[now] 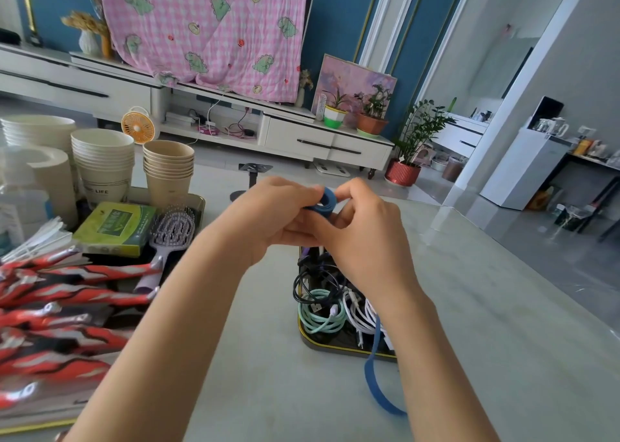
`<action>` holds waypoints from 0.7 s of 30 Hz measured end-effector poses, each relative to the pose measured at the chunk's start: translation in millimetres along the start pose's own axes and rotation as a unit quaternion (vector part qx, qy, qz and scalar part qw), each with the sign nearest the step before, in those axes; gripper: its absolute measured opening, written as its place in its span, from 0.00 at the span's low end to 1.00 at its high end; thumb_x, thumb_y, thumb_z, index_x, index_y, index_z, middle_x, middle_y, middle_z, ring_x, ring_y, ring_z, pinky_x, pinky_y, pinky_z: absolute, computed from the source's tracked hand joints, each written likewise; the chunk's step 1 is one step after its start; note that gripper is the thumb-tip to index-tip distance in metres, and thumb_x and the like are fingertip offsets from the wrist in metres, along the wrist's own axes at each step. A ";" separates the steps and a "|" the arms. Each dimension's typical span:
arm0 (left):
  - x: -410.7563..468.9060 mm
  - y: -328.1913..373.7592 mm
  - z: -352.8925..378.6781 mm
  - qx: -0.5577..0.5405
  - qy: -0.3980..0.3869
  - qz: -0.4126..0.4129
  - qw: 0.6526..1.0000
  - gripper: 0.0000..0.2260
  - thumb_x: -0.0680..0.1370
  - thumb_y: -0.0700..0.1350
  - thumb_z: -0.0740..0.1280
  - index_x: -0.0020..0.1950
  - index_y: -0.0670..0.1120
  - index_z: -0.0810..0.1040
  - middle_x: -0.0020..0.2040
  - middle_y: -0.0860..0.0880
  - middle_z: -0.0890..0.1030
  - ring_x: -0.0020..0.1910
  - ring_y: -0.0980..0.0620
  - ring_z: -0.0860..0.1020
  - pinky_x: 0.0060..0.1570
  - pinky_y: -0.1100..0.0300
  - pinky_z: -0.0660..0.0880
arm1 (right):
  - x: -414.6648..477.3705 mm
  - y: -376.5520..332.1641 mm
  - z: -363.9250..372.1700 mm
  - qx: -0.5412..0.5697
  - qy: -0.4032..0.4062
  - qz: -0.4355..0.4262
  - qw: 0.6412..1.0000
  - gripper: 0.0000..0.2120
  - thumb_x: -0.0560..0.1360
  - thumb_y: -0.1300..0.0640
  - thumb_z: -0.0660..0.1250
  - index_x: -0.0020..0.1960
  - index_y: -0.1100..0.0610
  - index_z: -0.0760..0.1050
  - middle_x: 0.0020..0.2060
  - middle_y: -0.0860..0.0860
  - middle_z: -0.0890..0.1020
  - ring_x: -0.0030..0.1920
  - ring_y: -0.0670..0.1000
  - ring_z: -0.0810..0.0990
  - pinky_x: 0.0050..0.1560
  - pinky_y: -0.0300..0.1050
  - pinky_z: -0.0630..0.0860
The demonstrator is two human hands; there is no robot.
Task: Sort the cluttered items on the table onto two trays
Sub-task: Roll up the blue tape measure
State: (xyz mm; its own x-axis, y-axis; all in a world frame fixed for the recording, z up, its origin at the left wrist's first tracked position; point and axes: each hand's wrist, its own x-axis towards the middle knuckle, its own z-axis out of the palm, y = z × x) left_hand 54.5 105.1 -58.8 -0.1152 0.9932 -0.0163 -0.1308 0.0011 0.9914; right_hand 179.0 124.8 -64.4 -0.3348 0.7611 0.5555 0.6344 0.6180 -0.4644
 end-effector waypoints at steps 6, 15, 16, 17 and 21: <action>-11.6 7.4 -34.0 0.080 -0.111 -0.052 0.989 0.10 0.79 0.42 0.59 0.53 0.38 0.77 0.41 0.39 0.84 0.37 0.47 0.84 0.41 0.56 0.81 | -0.4 3.2 -9.3 0.129 -0.181 -0.007 0.975 0.16 0.69 0.52 0.73 0.56 0.47 0.77 0.30 0.46 0.77 0.27 0.43 0.70 0.33 0.45 0.70; -3.7 4.0 -0.8 -0.105 -0.032 0.021 0.994 0.09 0.79 0.42 0.61 0.50 0.39 0.79 0.40 0.42 0.84 0.34 0.50 0.82 0.37 0.59 0.81 | -2.0 -9.8 1.4 0.023 0.045 0.001 0.999 0.13 0.74 0.47 0.67 0.49 0.54 0.69 0.27 0.44 0.73 0.32 0.50 0.76 0.30 0.45 0.68; -2.8 3.2 3.8 -0.114 -0.020 0.025 0.993 0.09 0.80 0.41 0.61 0.50 0.39 0.78 0.39 0.42 0.84 0.34 0.51 0.82 0.36 0.60 0.81 | -2.2 -9.3 2.0 0.007 0.050 0.002 0.999 0.13 0.75 0.46 0.65 0.49 0.54 0.68 0.28 0.44 0.73 0.34 0.52 0.76 0.30 0.45 0.68; -1.7 2.3 6.3 -0.119 -0.008 0.025 0.993 0.09 0.80 0.41 0.60 0.51 0.39 0.78 0.39 0.43 0.83 0.33 0.51 0.82 0.35 0.60 0.80 | -2.4 -7.8 2.7 -0.008 0.050 -0.002 0.999 0.13 0.75 0.46 0.64 0.50 0.54 0.67 0.29 0.44 0.72 0.34 0.52 0.76 0.31 0.45 0.68; -1.5 2.2 -4.3 -0.057 -0.026 -0.004 0.998 0.09 0.80 0.40 0.60 0.54 0.38 0.76 0.38 0.42 0.82 0.31 0.50 0.82 0.36 0.57 0.81 | -0.6 -2.1 -1.2 0.042 -0.041 -0.018 0.998 0.14 0.74 0.49 0.68 0.58 0.51 0.71 0.26 0.46 0.71 0.31 0.48 0.73 0.31 0.44 0.68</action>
State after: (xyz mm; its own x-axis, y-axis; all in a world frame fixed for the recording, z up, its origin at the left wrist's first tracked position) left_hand 50.2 103.1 -57.2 -0.0638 0.9979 -0.0137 -0.2426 -0.0022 0.9701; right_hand 178.7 122.8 -62.9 -0.4137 0.7500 0.5161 0.5613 0.6565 -0.5040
